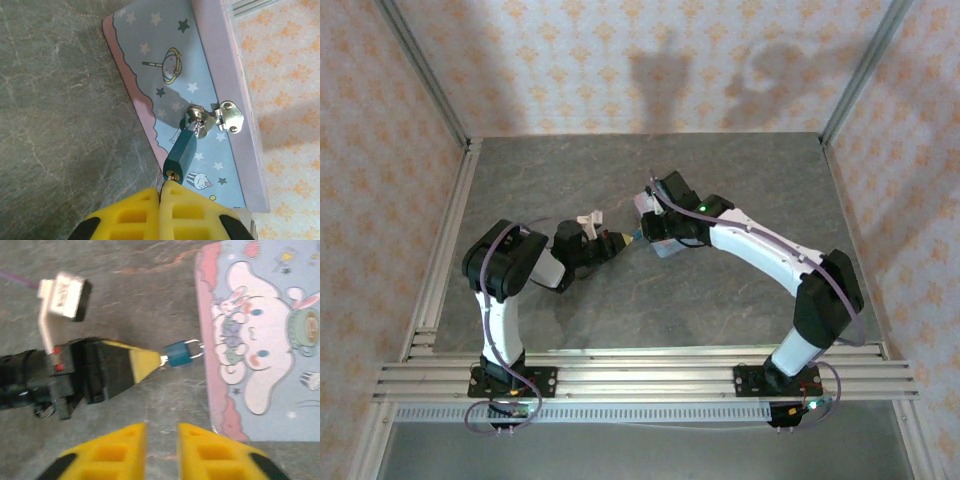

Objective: Unlock the padlock with the key

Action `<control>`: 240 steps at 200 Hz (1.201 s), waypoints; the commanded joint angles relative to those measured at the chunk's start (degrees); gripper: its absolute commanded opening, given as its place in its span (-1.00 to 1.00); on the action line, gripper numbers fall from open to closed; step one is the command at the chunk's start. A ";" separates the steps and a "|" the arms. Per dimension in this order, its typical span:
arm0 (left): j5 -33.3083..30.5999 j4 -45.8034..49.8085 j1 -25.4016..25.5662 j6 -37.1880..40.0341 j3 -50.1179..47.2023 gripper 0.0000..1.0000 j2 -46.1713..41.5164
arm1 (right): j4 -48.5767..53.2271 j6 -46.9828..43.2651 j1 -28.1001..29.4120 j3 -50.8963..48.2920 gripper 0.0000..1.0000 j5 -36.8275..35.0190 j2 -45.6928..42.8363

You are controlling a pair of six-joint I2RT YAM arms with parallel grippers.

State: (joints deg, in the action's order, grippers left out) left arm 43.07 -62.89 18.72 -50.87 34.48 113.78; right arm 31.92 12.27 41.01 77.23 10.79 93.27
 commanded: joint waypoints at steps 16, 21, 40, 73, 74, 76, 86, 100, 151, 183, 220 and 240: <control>0.87 0.29 1.33 3.33 1.29 -1.00 -0.33 | 3.13 5.76 -1.55 4.45 -0.36 -7.16 4.22; 0.88 0.84 1.61 3.66 1.37 -1.00 -0.55 | 3.59 5.93 -1.51 5.27 -0.37 -6.58 4.81; 0.73 2.30 2.86 4.36 1.51 -1.00 -1.42 | 2.45 9.51 -1.07 3.94 -0.37 -5.86 4.09; -0.82 3.48 4.60 4.21 1.55 -1.00 -2.34 | -11.31 23.03 0.06 -12.14 -0.40 -6.73 -4.57; -0.85 3.48 4.63 4.21 1.55 -1.00 -2.38 | -11.73 23.40 0.09 -12.61 -0.40 -6.87 -4.85; -0.96 3.44 4.76 4.14 1.56 -1.00 -2.39 | -12.48 24.11 0.11 -13.53 -0.40 -7.13 -5.32; -1.43 3.64 5.43 3.92 1.71 -1.00 -2.55 | -15.11 26.98 0.29 -17.42 -0.40 -8.57 -7.60; -2.30 3.94 6.82 3.54 2.03 -1.00 -2.77 | -16.08 29.53 0.21 -21.02 -0.43 -10.87 -10.59; -7.87 4.63 12.69 2.52 3.21 -1.00 -3.91 | -21.98 38.72 0.12 -33.11 -0.43 -11.89 -21.08; -9.90 6.35 14.65 1.91 4.27 -1.00 -5.55 | -31.96 47.50 -0.23 -40.60 -0.30 -9.46 -21.91; -10.55 4.33 15.03 -0.64 4.29 -1.00 -4.62 | -40.25 56.66 -0.83 -46.14 -0.27 -11.03 -21.80; -10.88 4.07 15.21 -0.90 4.28 -1.00 -4.62 | -44.07 59.85 -1.35 -48.04 -0.25 -12.10 -20.93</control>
State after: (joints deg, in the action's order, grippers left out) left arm 33.98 -56.49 33.41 -50.76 37.82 110.06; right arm -3.66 64.64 40.38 31.03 1.23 71.53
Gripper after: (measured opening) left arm 0.048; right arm 0.367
